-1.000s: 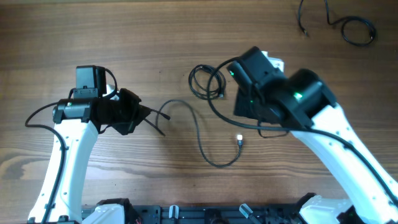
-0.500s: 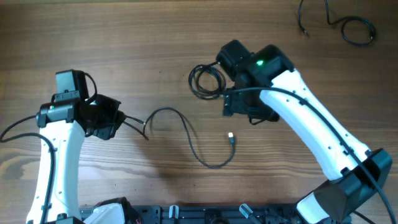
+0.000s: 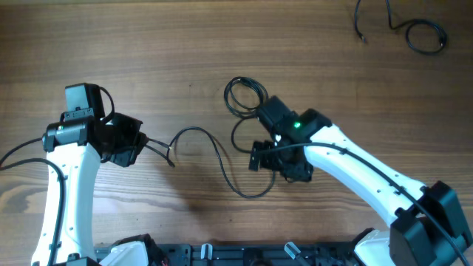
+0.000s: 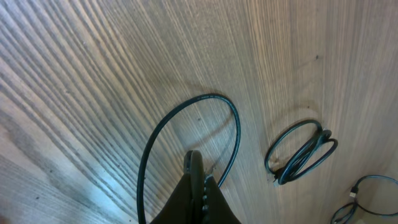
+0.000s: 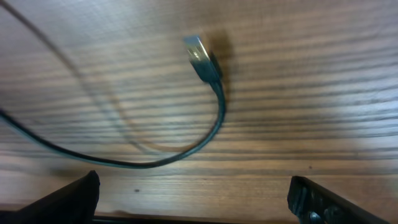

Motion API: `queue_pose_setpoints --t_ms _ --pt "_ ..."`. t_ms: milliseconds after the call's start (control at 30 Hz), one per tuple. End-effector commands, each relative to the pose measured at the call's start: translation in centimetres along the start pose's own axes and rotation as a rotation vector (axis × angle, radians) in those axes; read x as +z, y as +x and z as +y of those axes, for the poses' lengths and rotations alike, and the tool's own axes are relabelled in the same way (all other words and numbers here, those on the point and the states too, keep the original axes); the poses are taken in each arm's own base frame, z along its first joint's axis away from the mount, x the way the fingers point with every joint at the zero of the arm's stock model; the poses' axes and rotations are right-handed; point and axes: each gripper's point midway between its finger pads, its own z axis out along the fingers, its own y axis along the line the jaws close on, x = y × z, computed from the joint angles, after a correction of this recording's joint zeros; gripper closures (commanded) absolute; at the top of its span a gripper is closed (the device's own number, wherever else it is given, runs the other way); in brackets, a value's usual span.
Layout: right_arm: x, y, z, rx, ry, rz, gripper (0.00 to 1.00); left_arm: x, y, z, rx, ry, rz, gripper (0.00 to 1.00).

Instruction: Untangle cables

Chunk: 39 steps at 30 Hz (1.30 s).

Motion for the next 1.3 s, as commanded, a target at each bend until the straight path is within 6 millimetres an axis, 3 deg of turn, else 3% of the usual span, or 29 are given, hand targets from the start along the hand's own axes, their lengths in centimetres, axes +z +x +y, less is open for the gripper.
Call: queue_pose_setpoints --t_ms 0,67,267,367,867,1067,1267 --pt "1.5 1.6 -1.1 -0.007 0.009 0.059 0.01 0.1 -0.3 0.3 -0.014 -0.012 -0.009 0.96" --pt "2.4 2.0 -1.5 -0.009 0.016 0.065 0.07 0.1 -0.3 0.3 -0.014 -0.012 -0.009 0.96" --pt "5.6 2.4 -1.9 0.022 -0.001 0.025 0.46 0.1 -0.3 0.3 -0.014 -0.012 -0.009 0.96" --pt "6.1 2.5 -2.4 0.017 0.036 -0.005 0.53 0.1 -0.3 0.3 -0.013 -0.013 -0.008 0.96" --pt "7.3 1.5 -1.7 -0.042 0.069 -0.079 0.53 0.1 -0.3 0.3 -0.014 -0.013 -0.008 0.96" --pt "7.3 0.8 -2.0 -0.148 0.091 -0.117 0.5 0.1 -0.3 0.3 -0.014 -0.013 -0.008 0.96" --pt "8.7 1.8 -3.4 -0.142 0.102 -0.09 0.64 0.1 -0.3 0.4 -0.015 -0.015 -0.007 0.96"
